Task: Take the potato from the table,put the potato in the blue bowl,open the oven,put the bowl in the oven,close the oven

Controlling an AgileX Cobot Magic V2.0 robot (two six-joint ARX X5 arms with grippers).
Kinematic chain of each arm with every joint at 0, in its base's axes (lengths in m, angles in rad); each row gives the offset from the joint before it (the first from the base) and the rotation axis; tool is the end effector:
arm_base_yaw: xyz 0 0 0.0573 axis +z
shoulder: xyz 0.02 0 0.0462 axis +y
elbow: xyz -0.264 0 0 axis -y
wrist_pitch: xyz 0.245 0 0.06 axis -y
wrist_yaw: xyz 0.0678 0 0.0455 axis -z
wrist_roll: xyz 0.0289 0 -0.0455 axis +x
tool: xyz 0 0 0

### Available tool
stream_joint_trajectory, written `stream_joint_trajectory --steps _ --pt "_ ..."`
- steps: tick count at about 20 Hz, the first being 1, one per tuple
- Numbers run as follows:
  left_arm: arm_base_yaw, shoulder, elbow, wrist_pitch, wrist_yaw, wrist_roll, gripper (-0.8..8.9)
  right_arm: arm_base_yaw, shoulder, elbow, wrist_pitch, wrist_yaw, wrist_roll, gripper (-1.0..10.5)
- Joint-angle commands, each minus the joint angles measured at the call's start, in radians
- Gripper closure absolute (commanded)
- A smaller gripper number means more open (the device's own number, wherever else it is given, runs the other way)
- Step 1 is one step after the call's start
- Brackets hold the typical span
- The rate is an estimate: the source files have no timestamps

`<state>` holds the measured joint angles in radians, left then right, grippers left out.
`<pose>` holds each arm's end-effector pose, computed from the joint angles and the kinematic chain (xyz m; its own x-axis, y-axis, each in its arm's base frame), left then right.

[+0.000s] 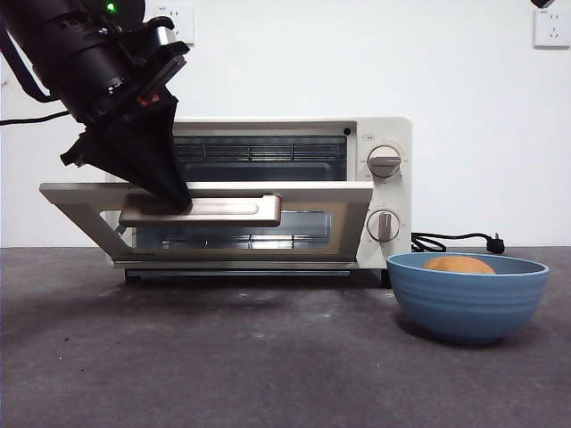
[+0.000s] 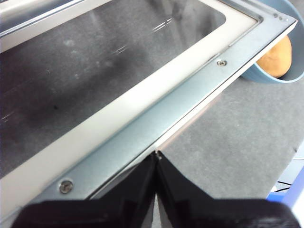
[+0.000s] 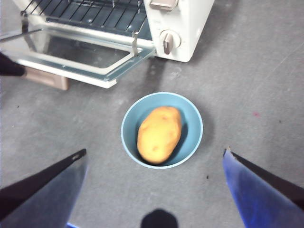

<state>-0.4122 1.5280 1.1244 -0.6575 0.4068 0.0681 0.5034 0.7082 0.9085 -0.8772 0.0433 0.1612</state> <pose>0.2736 -0.1321 0.2439 0.2520 -0.5420 -0.8017 0.5980 0.7386 -0.3114 0.1083 0.0582 0.3222 0.7031 0.3378 -0.6258 -0.3585 0.9283 0.0984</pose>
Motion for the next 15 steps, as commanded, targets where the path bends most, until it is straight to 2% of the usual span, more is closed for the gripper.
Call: stream_joint_trajectory --steps 1,6,11,15 --pt "-0.016 0.006 -0.002 -0.019 -0.007 0.014 8.22 0.000 0.006 -0.002 0.008 0.046 0.006 4.8" --pt "-0.046 -0.024 -0.002 -0.030 -0.011 0.015 8.21 -0.023 0.069 -0.002 0.002 0.068 0.006 4.8" --pt "-0.047 -0.188 -0.002 0.017 -0.047 0.011 8.21 -0.098 0.152 -0.002 0.019 0.064 0.002 4.8" --pt "-0.047 -0.389 -0.002 0.014 -0.125 0.009 8.21 -0.176 0.254 -0.002 0.047 -0.037 -0.006 5.2"
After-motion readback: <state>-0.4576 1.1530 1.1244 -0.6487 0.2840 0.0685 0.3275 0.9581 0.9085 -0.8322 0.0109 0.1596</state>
